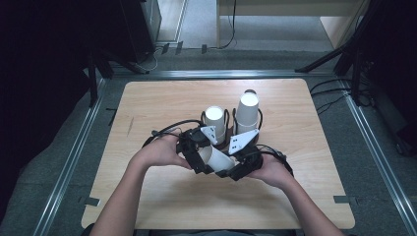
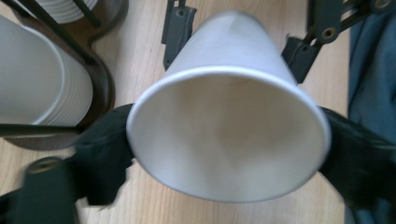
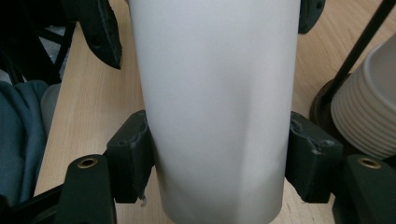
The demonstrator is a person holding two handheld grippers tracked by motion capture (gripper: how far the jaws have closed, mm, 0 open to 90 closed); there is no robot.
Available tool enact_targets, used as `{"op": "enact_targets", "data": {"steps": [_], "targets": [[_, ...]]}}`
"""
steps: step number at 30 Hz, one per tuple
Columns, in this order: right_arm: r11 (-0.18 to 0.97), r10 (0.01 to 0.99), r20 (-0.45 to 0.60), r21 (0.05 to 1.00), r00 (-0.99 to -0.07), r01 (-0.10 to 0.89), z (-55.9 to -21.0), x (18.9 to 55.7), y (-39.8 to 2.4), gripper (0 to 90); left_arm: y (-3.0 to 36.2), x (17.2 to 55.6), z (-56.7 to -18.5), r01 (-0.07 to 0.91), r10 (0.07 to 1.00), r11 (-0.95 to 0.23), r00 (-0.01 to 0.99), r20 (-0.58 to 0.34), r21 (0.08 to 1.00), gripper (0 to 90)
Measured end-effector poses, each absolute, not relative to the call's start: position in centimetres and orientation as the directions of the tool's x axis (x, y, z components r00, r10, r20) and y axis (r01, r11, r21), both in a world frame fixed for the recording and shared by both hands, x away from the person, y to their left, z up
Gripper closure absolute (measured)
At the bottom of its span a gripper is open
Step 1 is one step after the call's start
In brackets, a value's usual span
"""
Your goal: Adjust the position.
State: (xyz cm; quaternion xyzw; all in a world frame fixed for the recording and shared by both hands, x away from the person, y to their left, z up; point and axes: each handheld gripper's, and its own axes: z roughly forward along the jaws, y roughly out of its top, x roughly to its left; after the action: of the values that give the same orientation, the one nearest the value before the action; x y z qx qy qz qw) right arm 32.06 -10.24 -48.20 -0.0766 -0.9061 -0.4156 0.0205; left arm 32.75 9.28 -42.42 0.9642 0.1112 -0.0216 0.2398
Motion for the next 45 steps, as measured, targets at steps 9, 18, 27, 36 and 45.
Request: {"op": "enact_targets", "data": {"steps": [9,18,27,36,45], "targets": [[0.579,0.155,0.111,0.795,-0.982,0.181,-47.2,32.6,-11.7,32.7,11.5,32.9,-41.7,0.287,0.263,-0.760,0.956,-0.127,0.584,10.0],[0.553,0.164,0.110,0.813,-0.980,0.183,-46.7,32.7,-12.2,32.7,12.9,32.7,-42.1,0.321,0.293,-0.674,0.943,-0.158,0.665,10.0],[0.538,0.160,0.118,0.822,-0.980,0.187,-46.6,32.7,-12.4,32.7,13.0,32.7,-42.8,0.357,0.290,-0.597,0.931,-0.222,0.719,10.3],[0.523,0.144,0.126,0.832,-0.982,0.184,-46.5,32.7,-12.4,32.6,12.0,32.7,-43.1,0.365,0.286,-0.550,0.927,-0.241,0.751,11.5],[0.504,0.132,0.140,0.843,-0.981,0.188,-46.5,32.7,-12.3,32.6,11.7,32.7,-43.4,0.385,0.278,-0.505,0.920,-0.277,0.772,13.3]]}}
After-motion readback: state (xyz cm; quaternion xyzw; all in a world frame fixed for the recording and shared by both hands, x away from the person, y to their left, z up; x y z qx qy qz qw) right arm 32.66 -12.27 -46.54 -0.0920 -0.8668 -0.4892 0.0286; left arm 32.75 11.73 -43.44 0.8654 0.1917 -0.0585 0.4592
